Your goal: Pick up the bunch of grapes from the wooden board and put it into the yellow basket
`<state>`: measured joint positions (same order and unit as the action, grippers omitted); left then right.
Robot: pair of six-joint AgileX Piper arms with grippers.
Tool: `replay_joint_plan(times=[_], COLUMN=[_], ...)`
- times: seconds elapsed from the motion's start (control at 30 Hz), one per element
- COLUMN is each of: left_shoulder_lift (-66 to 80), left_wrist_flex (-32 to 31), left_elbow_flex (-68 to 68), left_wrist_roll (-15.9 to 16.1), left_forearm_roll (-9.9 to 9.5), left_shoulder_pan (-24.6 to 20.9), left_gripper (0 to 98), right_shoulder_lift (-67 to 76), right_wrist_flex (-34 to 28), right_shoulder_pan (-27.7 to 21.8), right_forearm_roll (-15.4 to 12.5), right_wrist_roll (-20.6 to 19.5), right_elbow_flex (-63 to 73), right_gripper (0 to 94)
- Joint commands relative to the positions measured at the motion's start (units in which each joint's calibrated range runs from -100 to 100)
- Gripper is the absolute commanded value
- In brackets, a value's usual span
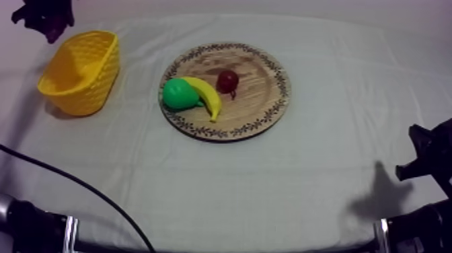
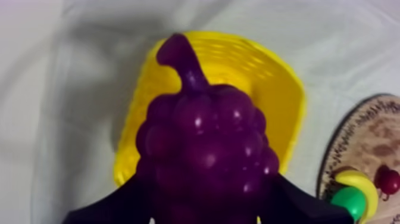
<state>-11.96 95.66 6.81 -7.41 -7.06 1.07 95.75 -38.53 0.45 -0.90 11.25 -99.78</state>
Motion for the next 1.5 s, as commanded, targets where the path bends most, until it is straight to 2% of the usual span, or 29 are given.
replay_joint_plan(times=[0.0, 0.13, 0.43, 0.87, 0.97, 1.2, 1.3, 1.47], left_shoulder_lift=[-0.7, -3.3, -9.4, -17.4, -18.9, -20.9, -20.5, -16.4], left_wrist_flex=[-0.1, -0.9, -3.2, -6.3, -6.9, -8.8, -9.7, -11.2], left_elbow_flex=[-0.3, -1.0, -0.7, -1.7, -1.9, -2.1, -2.4, -4.4], left_wrist_roll=[0.0, 0.0, 0.6, 1.0, 1.3, 2.6, 2.9, 2.8], left_forearm_roll=[0.07, 0.65, 3.35, 4.97, 5.52, 7.02, 7.41, 7.64], left_shoulder_pan=[-1.1, -1.6, -1.4, -1.0, -1.1, -1.1, -1.1, -1.2], left_gripper=[48.5, 48.7, 48.4, 51.8, 58.8, 88.1, 92.9, 95.1], right_shoulder_lift=[0.0, 0.0, 0.0, 0.0, 0.0, 0.0, 0.0, 0.0], right_wrist_flex=[0.0, 0.0, 0.0, 0.0, 0.0, 0.0, 0.0, 0.0], right_shoulder_pan=[0.0, 0.0, 0.0, 0.0, 0.0, 0.0, 0.0, 0.0], right_forearm_roll=[0.0, 0.0, 0.0, 0.0, 0.0, 0.0, 0.0, 0.0], right_wrist_roll=[0.0, 0.0, 0.0, 0.0, 0.0, 0.0, 0.0, 0.0], right_elbow_flex=[0.0, 0.0, 0.0, 0.0, 0.0, 0.0, 0.0, 0.0], right_gripper=[0.3, 0.3, 0.3, 0.3, 0.3, 0.3, 0.3, 0.3])
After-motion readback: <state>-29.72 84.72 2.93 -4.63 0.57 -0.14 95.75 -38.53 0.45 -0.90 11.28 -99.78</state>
